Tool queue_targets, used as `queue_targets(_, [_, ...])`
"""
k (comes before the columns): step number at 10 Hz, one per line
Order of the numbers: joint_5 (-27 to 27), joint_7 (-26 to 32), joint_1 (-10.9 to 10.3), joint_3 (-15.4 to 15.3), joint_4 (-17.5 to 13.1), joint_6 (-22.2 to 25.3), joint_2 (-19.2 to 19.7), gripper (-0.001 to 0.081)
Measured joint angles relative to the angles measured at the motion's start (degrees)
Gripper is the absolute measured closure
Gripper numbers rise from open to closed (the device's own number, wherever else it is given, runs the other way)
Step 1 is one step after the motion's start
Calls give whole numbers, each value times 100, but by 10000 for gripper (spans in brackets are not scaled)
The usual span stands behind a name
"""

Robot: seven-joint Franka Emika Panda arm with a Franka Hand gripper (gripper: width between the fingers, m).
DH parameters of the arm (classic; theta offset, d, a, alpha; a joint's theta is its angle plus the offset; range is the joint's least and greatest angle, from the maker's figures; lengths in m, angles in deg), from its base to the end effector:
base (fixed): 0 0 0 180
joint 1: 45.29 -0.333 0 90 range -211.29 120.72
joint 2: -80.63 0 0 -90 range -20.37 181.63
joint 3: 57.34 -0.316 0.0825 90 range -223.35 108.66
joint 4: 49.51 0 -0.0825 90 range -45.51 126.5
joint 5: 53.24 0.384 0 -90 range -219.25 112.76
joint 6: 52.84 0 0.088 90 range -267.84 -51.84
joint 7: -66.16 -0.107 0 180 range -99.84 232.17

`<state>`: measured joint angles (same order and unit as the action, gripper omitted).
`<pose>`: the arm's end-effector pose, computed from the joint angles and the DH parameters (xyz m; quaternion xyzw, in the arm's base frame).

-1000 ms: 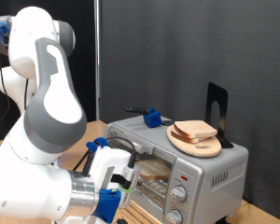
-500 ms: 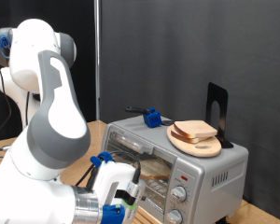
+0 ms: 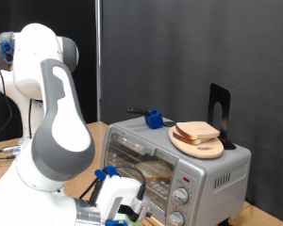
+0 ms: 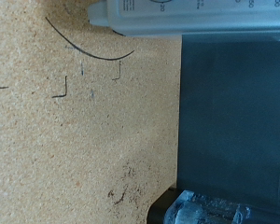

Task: Make a piece of toast with the oven

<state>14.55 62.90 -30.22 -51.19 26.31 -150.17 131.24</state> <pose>0.7014 -0.1584 0.2144 -0.7674 0.3705 0.1306 0.5067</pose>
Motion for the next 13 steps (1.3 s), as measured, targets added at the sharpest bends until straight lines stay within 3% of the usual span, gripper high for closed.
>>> queue_targets(2, [12,-26,3,-32,-30,189,54,3])
queue_targets(6, [329,496,-100,-354,-47,-139,274,3])
queue_targets(13, [298,711,-394,-471,76,-158,431,3])
